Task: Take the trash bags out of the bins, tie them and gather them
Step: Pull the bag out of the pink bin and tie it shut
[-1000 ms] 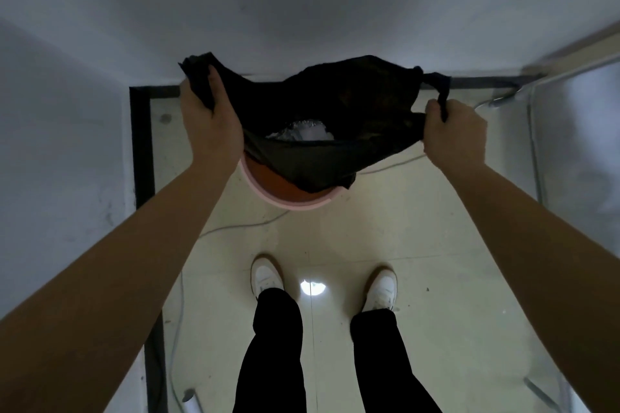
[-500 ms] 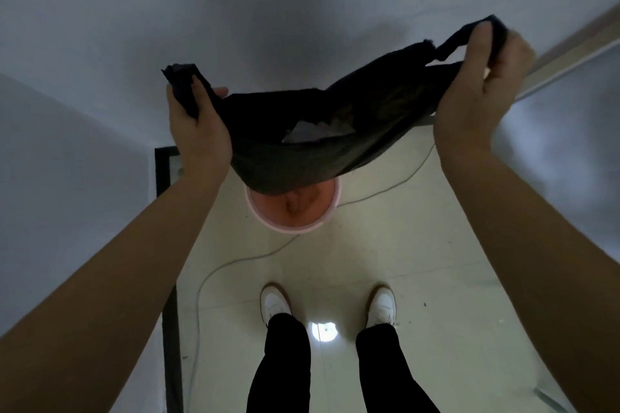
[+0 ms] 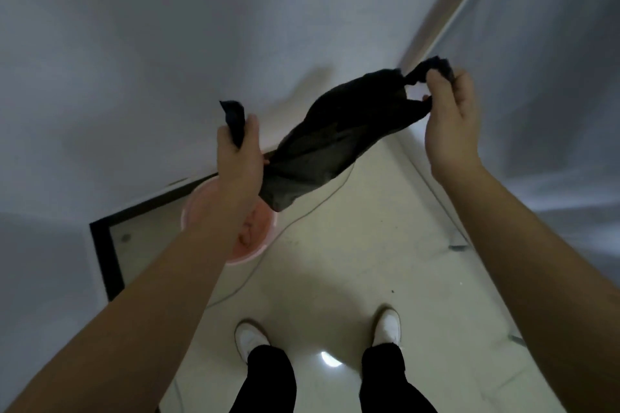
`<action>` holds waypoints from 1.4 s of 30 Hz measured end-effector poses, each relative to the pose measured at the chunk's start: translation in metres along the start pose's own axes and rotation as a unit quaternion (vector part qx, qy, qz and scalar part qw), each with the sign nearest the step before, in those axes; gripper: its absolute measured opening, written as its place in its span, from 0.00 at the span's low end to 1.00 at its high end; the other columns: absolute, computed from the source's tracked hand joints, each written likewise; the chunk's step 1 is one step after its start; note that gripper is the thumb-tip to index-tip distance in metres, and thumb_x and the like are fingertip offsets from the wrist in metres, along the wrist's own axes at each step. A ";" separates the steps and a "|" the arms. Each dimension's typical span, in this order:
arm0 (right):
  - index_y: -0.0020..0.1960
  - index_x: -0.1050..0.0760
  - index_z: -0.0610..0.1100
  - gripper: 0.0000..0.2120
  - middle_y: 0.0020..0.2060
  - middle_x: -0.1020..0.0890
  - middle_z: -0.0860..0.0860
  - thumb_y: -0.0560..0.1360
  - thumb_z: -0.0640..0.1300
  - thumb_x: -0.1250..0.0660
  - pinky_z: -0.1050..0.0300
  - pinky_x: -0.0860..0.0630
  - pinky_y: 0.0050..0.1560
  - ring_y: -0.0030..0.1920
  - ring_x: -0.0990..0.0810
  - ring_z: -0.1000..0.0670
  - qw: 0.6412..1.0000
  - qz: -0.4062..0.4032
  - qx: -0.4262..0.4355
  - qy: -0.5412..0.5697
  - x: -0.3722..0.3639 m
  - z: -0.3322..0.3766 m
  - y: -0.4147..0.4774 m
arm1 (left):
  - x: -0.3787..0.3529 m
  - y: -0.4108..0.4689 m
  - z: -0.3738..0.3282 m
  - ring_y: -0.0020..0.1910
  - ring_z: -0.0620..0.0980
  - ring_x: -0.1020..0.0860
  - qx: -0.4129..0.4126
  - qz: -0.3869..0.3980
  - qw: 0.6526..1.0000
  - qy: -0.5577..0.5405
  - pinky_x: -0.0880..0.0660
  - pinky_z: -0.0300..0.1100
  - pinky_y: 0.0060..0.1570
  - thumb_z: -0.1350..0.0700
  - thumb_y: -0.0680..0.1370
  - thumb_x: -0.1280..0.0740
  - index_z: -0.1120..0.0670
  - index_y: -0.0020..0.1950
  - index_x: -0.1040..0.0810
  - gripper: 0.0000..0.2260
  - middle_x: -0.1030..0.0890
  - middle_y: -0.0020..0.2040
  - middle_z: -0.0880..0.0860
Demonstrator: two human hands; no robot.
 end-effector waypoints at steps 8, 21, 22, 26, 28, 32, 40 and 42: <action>0.51 0.31 0.49 0.08 0.42 0.22 0.52 0.79 0.50 0.34 0.59 0.23 0.44 0.40 0.19 0.57 0.988 0.019 -0.149 0.047 0.053 -0.125 0.026 | -0.082 -0.010 0.096 0.44 0.52 0.24 0.036 0.093 0.987 0.125 0.28 0.41 0.41 0.59 0.83 0.42 0.55 0.66 0.33 0.11 0.25 0.45 0.56; 0.55 0.31 0.58 0.06 0.43 0.16 0.51 0.81 0.49 0.36 0.46 0.16 0.39 0.39 0.16 0.51 0.997 -0.001 -0.037 -0.071 0.051 -0.400 0.048 | -0.156 0.085 0.323 0.36 0.51 0.20 -0.069 0.124 0.973 0.184 0.22 0.49 0.49 0.57 0.85 0.47 0.42 0.54 0.26 0.13 0.21 0.32 0.47; 0.58 0.31 0.55 0.06 0.41 0.15 0.51 0.82 0.49 0.37 0.48 0.16 0.39 0.38 0.16 0.52 0.997 0.003 -0.029 -0.068 0.046 -0.417 0.051 | -0.158 0.095 0.340 0.32 0.49 0.22 -0.064 0.120 0.974 0.182 0.21 0.48 0.43 0.56 0.85 0.47 0.46 0.57 0.25 0.12 0.23 0.31 0.47; 0.62 0.30 0.52 0.09 0.35 0.21 0.53 0.82 0.49 0.38 0.54 0.22 0.36 0.35 0.19 0.53 0.992 0.024 0.056 -0.109 0.018 -0.468 0.062 | -0.168 0.122 0.375 0.30 0.46 0.27 -0.095 0.127 0.975 0.157 0.24 0.50 0.36 0.54 0.85 0.44 0.48 0.55 0.29 0.05 0.28 0.35 0.49; 0.65 0.30 0.52 0.15 0.33 0.24 0.55 0.80 0.45 0.35 0.55 0.25 0.37 0.34 0.23 0.53 0.989 0.039 0.091 -0.109 0.006 -0.492 0.068 | -0.174 0.137 0.389 0.27 0.44 0.29 -0.077 0.138 0.985 0.064 0.27 0.49 0.36 0.52 0.85 0.42 0.49 0.55 0.28 0.04 0.30 0.30 0.46; 0.70 0.28 0.51 0.24 0.33 0.27 0.57 0.75 0.39 0.32 0.57 0.26 0.45 0.38 0.25 0.51 0.960 0.056 0.218 -0.167 -0.007 -0.530 0.087 | -0.184 0.173 0.412 0.28 0.45 0.30 -0.062 0.150 0.986 -0.027 0.26 0.44 0.35 0.58 0.85 0.44 0.54 0.64 0.28 0.10 0.30 0.29 0.47; 0.80 0.44 0.50 0.32 0.44 0.22 0.52 0.80 0.44 0.34 0.54 0.21 0.51 0.43 0.21 0.57 0.969 0.152 0.159 -0.110 -0.021 -0.559 0.096 | -0.193 0.195 0.431 0.26 0.45 0.32 -0.103 0.202 0.972 -0.053 0.26 0.48 0.39 0.60 0.81 0.35 0.55 0.57 0.26 0.05 0.32 0.28 0.49; 0.81 0.50 0.46 0.38 0.40 0.25 0.55 0.79 0.43 0.32 0.63 0.26 0.46 0.38 0.25 0.61 0.966 0.193 0.118 -0.129 -0.021 -0.558 0.094 | -0.192 0.191 0.427 0.25 0.44 0.29 -0.106 0.209 0.972 -0.020 0.26 0.50 0.43 0.62 0.79 0.32 0.56 0.59 0.26 0.09 0.30 0.29 0.48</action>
Point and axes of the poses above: each hand's wrist, its own y-axis towards the middle knuckle, its own x-axis out of the back of the hand, z = x × y, the point moved 1 cm from there along y, towards the middle knuckle
